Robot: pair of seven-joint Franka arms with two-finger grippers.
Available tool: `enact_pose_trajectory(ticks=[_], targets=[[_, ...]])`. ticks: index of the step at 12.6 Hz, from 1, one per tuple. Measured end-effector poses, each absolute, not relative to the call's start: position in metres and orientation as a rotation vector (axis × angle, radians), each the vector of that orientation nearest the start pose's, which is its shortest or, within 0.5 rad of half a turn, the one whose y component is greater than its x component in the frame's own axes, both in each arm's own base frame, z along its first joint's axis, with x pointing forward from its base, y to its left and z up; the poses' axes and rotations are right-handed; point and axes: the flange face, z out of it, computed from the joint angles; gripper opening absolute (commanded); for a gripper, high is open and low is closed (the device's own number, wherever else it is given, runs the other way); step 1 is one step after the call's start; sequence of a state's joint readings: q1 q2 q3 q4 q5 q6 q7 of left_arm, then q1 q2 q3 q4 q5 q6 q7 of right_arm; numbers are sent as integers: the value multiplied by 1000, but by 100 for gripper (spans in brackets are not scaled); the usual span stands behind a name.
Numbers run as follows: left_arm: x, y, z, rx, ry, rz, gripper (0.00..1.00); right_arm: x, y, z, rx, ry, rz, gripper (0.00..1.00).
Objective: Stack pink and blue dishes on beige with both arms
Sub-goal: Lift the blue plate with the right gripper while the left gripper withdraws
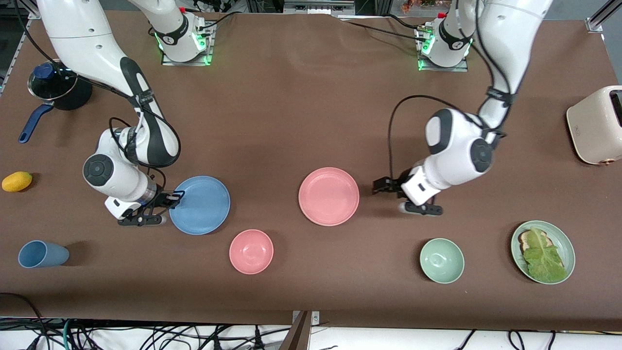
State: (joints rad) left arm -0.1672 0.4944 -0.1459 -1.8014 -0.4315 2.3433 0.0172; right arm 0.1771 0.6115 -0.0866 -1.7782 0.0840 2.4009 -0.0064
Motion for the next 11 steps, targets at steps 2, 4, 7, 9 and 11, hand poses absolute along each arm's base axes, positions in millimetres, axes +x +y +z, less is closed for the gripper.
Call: enact_pose_trajectory(ticks=[2,4,7,9,11], targets=[[630,-172,296,-3506,21,65,99,670,70,248,-3126,-91,30,0],[633,-143,301,-3419,90,87,99,680,79,289,-3114,-113,76,0],[638,-92,322,-3318,142,138,100,687,104,340,-3089,-173,130,0],[644,-55,344,-3281,184,147,100,687,126,360,-3066,-209,145,0],[648,-15,365,-3250,194,148,100,683,157,367,-3037,-206,150,0]])
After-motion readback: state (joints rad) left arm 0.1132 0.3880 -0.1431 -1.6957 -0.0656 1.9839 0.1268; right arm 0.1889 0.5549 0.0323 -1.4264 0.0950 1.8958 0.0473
